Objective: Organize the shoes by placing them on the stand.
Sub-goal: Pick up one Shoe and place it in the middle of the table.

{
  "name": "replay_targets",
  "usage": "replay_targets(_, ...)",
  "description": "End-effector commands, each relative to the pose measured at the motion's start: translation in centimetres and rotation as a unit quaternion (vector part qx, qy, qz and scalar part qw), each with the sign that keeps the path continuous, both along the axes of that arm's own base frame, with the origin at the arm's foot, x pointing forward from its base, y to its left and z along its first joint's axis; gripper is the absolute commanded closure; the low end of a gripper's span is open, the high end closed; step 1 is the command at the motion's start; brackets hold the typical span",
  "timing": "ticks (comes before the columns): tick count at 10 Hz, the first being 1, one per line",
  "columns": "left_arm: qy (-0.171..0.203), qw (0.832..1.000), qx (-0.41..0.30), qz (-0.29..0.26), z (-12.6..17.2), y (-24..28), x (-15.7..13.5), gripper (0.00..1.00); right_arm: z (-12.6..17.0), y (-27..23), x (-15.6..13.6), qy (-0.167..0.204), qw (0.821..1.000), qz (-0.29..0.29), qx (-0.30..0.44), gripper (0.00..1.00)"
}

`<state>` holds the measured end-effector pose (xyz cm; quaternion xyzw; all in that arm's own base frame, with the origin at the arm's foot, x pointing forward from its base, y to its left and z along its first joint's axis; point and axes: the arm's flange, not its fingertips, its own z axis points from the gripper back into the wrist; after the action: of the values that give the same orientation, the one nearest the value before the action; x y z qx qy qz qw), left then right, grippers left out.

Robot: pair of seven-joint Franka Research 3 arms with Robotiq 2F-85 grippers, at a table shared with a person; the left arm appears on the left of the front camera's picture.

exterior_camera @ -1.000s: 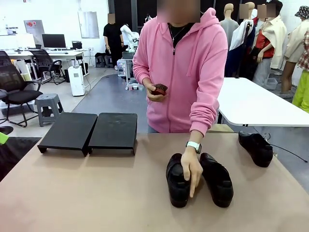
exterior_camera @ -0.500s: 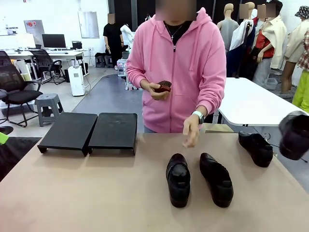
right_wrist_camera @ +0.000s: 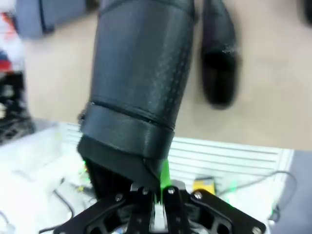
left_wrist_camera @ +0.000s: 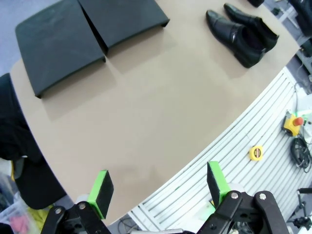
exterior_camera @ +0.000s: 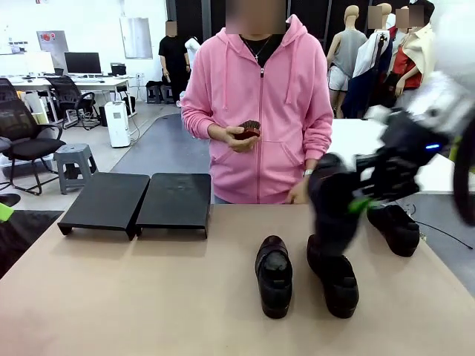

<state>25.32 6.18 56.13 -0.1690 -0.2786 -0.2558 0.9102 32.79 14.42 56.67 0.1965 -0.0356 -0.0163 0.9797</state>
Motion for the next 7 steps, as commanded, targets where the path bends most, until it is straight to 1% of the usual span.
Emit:
replay_targets(1, -0.002, 1.0, -0.006, -0.006, 0.0, 0.2, 0.0, 0.0, -2.3, 7.8, 2.2, 0.043, 0.999, 0.031, 0.014, 1.0)
replay_targets(2, -0.002, 1.0, -0.006, -0.006, 0.0, 0.2, 0.0, 0.0, -3.7, 12.7, 1.3, 0.073, 0.995, 0.067, 0.026, 1.0)
replay_targets(3, -0.002, 1.0, -0.006, -0.006, 0.0, 0.2, 0.0, 0.0, -6.5, 17.9, 0.3, 0.065, 0.995, 0.081, 0.008, 1.0)
replay_targets(4, -0.002, 1.0, -0.006, -0.006, 0.0, 0.2, 0.0, 0.0, -9.4, 21.8, -0.2, 0.062, 0.994, 0.09, -0.011, 1.0)
replay_targets(5, -0.002, 1.0, -0.006, -0.006, 0.0, 0.2, 0.0, 0.0, -12.4, 24.8, -0.2, 0.063, 0.991, 0.115, -0.028, 1.0)
replay_targets(6, -0.002, 1.0, -0.006, -0.006, 0.0, 0.2, 0.0, 0.0, -15.3, 26.4, 0.7, 0.062, 0.986, 0.148, -0.041, 1.0)
replay_targets(7, -0.002, 1.0, -0.006, -0.006, 0.0, 0.2, 0.0, 0.0, -17.5, 27.1, 2.0, 0.096, 0.983, 0.155, -0.031, 1.0)
